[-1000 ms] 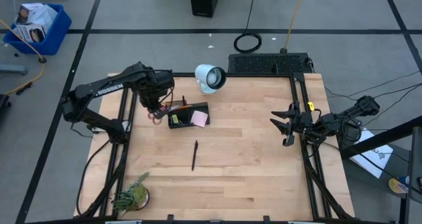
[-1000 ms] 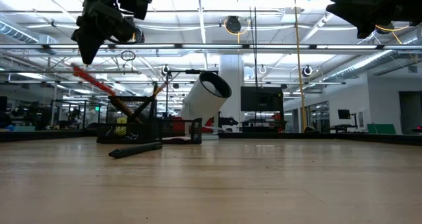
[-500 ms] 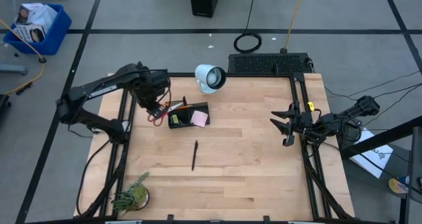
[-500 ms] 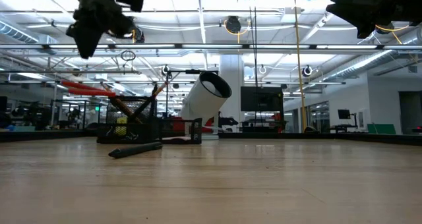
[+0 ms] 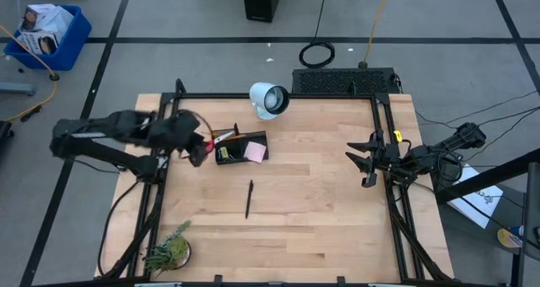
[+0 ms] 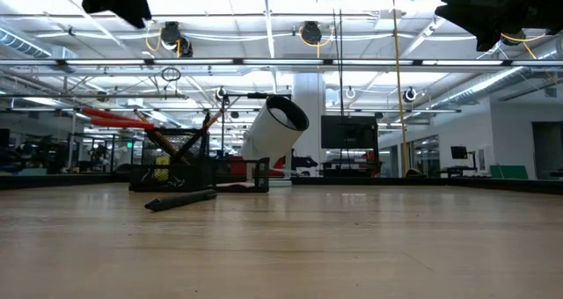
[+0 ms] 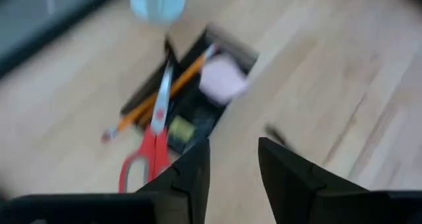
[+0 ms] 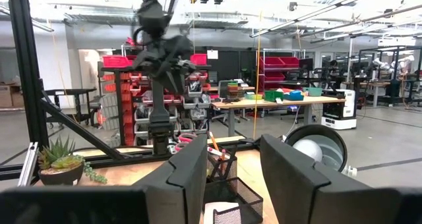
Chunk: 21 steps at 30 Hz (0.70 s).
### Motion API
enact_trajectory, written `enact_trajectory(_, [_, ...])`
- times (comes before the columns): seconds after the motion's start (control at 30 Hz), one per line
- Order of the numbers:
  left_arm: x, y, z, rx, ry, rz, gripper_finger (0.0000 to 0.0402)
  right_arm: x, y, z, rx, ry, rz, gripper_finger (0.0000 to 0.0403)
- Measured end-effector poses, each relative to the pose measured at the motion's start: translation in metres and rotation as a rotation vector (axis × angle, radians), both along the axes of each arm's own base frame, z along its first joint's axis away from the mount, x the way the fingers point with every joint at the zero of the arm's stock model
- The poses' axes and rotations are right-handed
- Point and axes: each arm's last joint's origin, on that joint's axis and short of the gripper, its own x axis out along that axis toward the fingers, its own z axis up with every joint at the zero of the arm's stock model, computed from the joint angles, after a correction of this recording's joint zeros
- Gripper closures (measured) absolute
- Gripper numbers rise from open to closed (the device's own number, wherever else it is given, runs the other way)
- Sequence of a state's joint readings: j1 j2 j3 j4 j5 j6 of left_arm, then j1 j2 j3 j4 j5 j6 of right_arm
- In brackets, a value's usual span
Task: Pick and place office supplies into organizer
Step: Put the red scissors into the black desk organizer
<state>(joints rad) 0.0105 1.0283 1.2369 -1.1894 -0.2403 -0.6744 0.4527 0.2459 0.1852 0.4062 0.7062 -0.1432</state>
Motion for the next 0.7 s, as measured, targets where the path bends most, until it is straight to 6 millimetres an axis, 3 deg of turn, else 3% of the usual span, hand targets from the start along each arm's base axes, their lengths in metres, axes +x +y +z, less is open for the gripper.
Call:
enact_trajectory(0.1, [-0.014, -0.015, -0.007, 0.117, -0.134, -0.005, 0.0270, 0.000, 0.000, 0.000, 0.000, 0.000, 0.000, 0.0273])
enact_trajectory(0.23, [-0.034, -0.029, -0.044, 0.156, -0.214, 0.022, 0.0282, 0.000, 0.000, 0.000, 0.000, 0.000, 0.000, 0.0273])
enact_trajectory(0.43, [-0.038, -0.049, -0.090, 0.246, -0.364, -0.040, 0.0371, 0.000, 0.000, 0.000, 0.000, 0.000, 0.000, 0.0273])
enact_trajectory(0.5, [-0.041, -0.053, -0.104, 0.245, -0.367, -0.022, 0.0392, 0.000, 0.000, 0.000, 0.000, 0.000, 0.000, 0.0273])
enact_trajectory(0.7, [-0.050, -0.062, -0.135, 0.157, -0.361, 0.042, 0.0399, 0.000, 0.000, 0.000, 0.000, 0.000, 0.000, 0.0273])
